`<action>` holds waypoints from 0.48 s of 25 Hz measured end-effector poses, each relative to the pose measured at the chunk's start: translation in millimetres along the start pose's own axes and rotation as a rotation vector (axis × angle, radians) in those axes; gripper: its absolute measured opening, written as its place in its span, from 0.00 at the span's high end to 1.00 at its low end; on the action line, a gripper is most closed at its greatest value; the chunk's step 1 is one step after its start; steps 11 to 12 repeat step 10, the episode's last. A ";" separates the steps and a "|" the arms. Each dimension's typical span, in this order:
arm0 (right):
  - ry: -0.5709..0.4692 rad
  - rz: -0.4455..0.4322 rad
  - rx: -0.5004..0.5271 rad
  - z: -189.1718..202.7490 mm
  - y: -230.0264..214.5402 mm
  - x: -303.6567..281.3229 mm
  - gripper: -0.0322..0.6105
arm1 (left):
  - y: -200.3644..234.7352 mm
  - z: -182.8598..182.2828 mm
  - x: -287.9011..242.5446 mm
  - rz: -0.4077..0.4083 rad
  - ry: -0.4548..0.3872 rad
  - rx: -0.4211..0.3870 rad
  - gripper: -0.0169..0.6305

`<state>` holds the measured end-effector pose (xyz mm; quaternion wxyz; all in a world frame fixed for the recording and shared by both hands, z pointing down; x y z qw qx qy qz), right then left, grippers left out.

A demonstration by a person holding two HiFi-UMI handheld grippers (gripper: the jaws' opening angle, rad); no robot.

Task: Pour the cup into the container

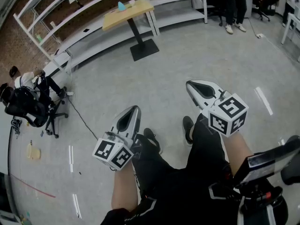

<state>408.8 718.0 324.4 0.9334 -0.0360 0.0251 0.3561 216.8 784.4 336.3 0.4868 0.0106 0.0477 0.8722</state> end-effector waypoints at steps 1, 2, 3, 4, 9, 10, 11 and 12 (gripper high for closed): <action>0.000 -0.001 0.002 -0.4 -0.2 0.4 0.95 | -0.9 -1.0 -0.7 -0.001 0.000 0.000 0.97; 0.001 -0.001 0.003 -0.5 -0.2 0.4 0.95 | -1.3 -1.6 -1.1 -0.001 -0.001 -0.001 0.97; 0.000 -0.001 0.004 -0.3 0.1 0.0 0.95 | -1.1 -1.7 -0.9 -0.001 -0.001 -0.002 0.97; 0.000 -0.002 0.004 0.2 0.6 -0.5 0.95 | -0.6 -1.4 -0.4 -0.001 -0.001 -0.002 0.97; 0.000 0.001 0.006 3.6 -1.4 -0.6 0.95 | 0.0 1.9 -1.8 -0.001 -0.008 -0.002 0.97; 0.000 0.001 0.007 4.2 -2.1 -0.7 0.95 | 0.2 2.6 -2.4 -0.001 -0.009 -0.001 0.97; 0.000 0.001 0.007 4.2 -2.1 -0.7 0.95 | 0.2 2.6 -2.4 -0.001 -0.009 -0.001 0.97; 0.000 0.001 0.007 4.2 -2.1 -0.7 0.95 | 0.2 2.6 -2.4 -0.001 -0.009 -0.001 0.97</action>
Point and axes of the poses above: the fingertips, and each gripper's own axes: x backward along the fingers, y to its left, z out of its underside, the point moved 2 cm from there along x, backward along the fingers, and after that the axes turned 3 degrees about y, right-handed, at the moved point
